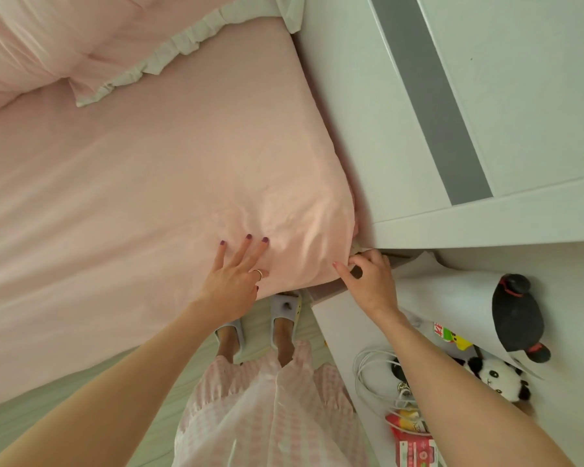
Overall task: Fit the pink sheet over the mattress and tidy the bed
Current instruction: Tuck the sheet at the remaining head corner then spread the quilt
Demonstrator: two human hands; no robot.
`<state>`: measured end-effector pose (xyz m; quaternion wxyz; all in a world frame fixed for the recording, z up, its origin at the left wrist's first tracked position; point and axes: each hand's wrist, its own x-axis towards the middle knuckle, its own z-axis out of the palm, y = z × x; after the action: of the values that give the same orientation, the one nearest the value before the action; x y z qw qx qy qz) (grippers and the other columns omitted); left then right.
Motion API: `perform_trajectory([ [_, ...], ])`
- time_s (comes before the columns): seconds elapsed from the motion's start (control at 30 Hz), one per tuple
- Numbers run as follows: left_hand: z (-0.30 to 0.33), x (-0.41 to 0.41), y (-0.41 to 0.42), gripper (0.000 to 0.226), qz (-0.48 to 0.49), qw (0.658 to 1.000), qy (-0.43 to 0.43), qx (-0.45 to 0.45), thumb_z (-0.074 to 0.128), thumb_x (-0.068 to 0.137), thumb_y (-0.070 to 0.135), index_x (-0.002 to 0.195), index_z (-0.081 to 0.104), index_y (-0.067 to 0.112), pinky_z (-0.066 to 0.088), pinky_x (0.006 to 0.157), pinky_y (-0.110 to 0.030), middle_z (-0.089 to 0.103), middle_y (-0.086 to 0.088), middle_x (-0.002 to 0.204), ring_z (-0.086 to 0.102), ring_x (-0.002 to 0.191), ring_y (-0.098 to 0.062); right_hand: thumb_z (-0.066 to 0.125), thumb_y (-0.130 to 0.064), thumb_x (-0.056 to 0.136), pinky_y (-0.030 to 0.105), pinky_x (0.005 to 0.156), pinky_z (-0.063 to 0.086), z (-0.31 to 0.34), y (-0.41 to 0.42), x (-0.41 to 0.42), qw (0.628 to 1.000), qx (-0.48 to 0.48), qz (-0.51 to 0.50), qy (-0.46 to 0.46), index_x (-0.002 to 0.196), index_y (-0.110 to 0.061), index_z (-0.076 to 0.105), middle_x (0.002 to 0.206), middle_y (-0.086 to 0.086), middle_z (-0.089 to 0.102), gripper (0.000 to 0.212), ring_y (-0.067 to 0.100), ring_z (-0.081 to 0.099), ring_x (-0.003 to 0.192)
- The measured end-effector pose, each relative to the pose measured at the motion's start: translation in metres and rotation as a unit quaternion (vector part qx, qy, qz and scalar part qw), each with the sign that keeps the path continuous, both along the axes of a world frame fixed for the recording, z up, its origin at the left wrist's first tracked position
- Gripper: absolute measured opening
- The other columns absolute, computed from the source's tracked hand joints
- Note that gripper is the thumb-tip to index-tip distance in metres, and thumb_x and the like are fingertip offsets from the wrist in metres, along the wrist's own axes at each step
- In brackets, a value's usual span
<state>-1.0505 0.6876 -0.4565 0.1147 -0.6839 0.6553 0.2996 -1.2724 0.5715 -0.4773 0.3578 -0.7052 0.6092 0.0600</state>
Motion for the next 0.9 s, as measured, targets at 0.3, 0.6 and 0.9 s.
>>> perform_trajectory([
  [0.3,0.003,0.000,-0.004,0.035,0.012,0.999,-0.002,0.035,0.044,0.095,0.020,0.127,0.056,0.019,-0.004,0.116,-0.053,-0.008,0.002,0.158,-0.008,0.147,-0.026,0.036,-0.023,0.099,0.036,0.069,0.038,-0.011,-0.010,-0.010,0.991,0.028,-0.123,0.043,0.091,-0.005,0.050,0.096,0.019,0.064,0.024,0.034,0.059,0.087],
  [0.6,0.004,0.004,-0.002,0.030,0.020,1.000,0.018,0.009,0.049,0.092,0.018,0.119,0.062,0.019,0.002,0.116,-0.053,0.004,0.002,0.159,0.001,0.147,-0.026,0.033,-0.018,0.100,0.045,0.081,0.055,-0.006,-0.006,-0.001,0.949,0.103,-0.282,-0.101,0.095,-0.009,0.044,0.077,0.012,0.064,0.016,0.020,0.064,0.063],
  [0.9,0.008,0.006,-0.005,0.034,0.041,0.996,0.049,0.055,0.042,0.094,0.021,0.126,0.054,0.024,-0.005,0.118,-0.049,-0.009,0.007,0.158,-0.011,0.147,-0.020,0.060,-0.032,0.088,0.028,0.058,0.036,0.004,-0.003,-0.019,0.987,0.154,-0.049,-0.003,0.075,-0.011,0.054,0.073,-0.001,0.054,0.025,0.023,0.053,0.078],
])
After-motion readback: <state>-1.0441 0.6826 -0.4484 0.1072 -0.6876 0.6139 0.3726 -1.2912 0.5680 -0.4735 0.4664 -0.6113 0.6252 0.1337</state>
